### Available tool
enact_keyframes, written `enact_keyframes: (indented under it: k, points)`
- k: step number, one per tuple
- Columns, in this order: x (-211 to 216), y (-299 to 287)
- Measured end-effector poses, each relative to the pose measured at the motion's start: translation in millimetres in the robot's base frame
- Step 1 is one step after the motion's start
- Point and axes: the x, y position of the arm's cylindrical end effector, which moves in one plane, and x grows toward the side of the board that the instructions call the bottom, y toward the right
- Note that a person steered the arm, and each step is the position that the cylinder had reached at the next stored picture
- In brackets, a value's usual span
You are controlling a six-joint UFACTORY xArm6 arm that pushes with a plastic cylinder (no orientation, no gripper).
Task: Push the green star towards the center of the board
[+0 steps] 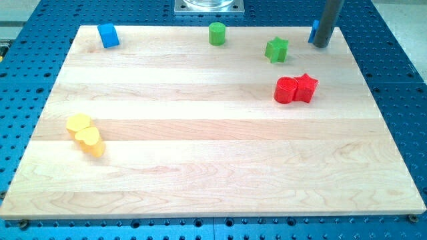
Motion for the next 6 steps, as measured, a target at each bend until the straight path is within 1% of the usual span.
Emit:
enact_keyframes:
  k: [1, 2, 3, 4, 6]
  points:
    - [0, -5]
    - [0, -27]
    - [18, -92]
    - [52, -118]
    - [55, -113]
